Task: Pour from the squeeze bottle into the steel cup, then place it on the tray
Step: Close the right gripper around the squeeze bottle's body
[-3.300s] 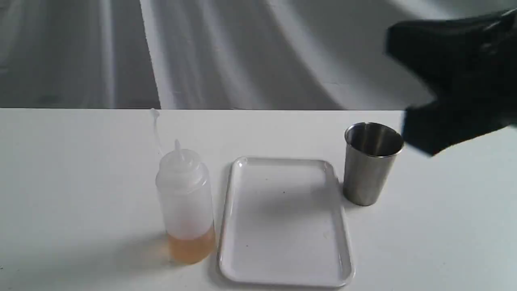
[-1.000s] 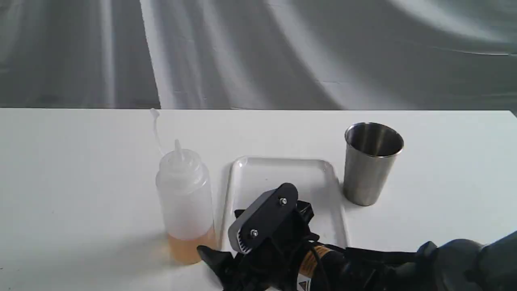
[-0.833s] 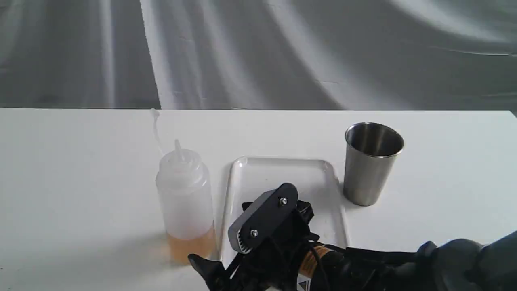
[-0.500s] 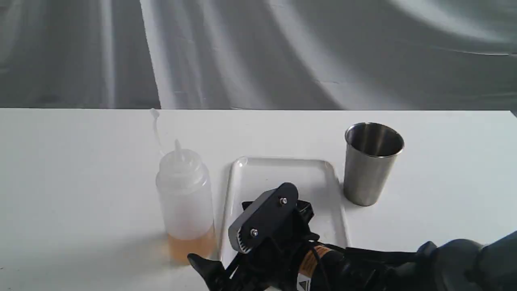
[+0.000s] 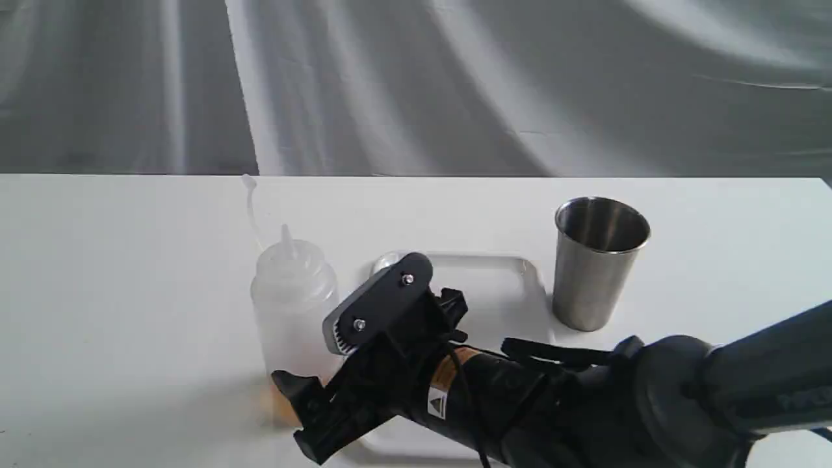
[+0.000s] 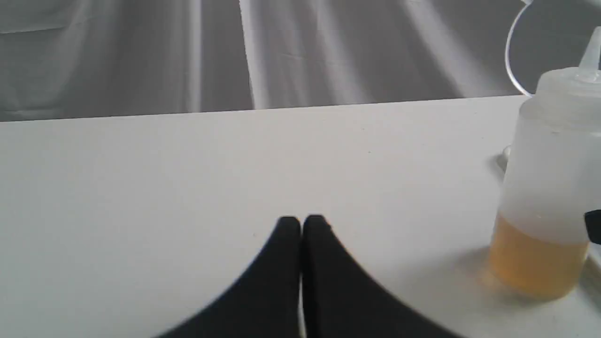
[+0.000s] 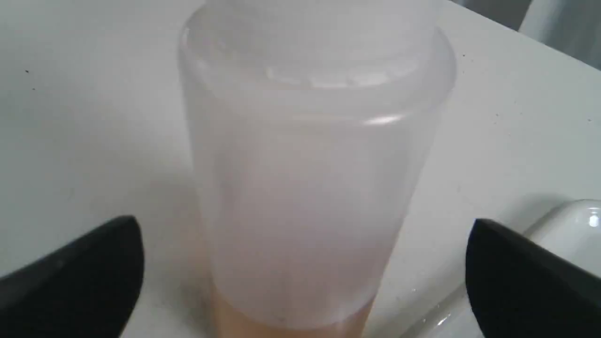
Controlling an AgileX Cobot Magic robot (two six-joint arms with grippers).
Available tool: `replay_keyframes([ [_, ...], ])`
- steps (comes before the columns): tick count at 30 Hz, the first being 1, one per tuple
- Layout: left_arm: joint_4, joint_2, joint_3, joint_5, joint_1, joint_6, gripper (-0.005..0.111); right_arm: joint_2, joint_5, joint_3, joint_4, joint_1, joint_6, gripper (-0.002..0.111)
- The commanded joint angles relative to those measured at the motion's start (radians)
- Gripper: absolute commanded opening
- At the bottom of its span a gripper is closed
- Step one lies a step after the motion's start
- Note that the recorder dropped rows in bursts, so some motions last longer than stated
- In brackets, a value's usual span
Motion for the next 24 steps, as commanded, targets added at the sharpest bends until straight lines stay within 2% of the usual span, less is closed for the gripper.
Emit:
replay_keyframes([
  [1, -0.001, -0.003, 0.004, -0.008, 0.002, -0.005, 0.0, 0.031, 0.01, -0.037, -0.004, 0.002, -0.003, 0.091],
  [24, -0.001, -0.003, 0.004, -0.008, 0.002, -0.005, 0.0, 0.162, 0.087, -0.233, -0.004, 0.017, 0.067, 0.09],
])
